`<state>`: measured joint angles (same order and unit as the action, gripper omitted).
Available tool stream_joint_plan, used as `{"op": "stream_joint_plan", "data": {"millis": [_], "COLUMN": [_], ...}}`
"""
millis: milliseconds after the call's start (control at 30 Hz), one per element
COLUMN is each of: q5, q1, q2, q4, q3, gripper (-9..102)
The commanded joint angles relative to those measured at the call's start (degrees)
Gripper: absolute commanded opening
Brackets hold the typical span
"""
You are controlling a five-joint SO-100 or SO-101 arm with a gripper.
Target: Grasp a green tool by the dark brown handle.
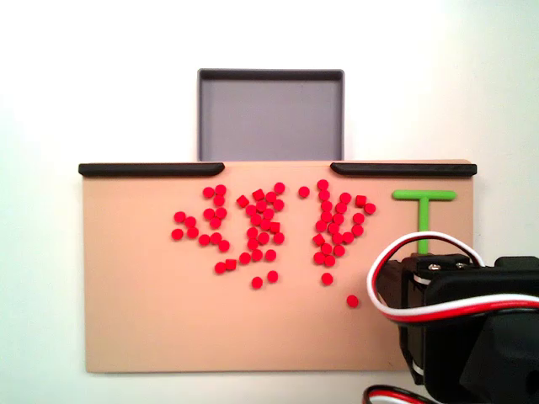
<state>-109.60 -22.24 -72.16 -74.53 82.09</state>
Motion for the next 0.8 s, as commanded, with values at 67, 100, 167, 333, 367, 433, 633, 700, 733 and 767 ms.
{"op": "stream_joint_plan", "data": {"millis": [67, 100, 167, 333, 367, 433, 633, 700, 733, 767], "q5": [0.5, 0.4, 0.2, -0.2, -0.2, 0.0, 0.9, 1.1, 1.1, 1.1], "q1": [0.5, 0.4, 0.2, -0.4, -0.4, -0.4, -0.4, -0.5, -0.5, -0.5], "q2": [-0.1, 0.1, 0.4, 0.9, 0.7, 0.4, 0.3, 0.3, 0.3, 0.3], "q4": [-0.2, -0.1, 0.1, 0.2, 0.2, -0.2, -0.4, -0.4, -0.4, -0.4], "q3": [-1.0, -1.0, -1.0, -1.1, -1.0, -1.0, -0.9, -0.9, -0.9, -0.9], "gripper": [16, 16, 16, 16, 16, 16, 15, 15, 15, 15]}}
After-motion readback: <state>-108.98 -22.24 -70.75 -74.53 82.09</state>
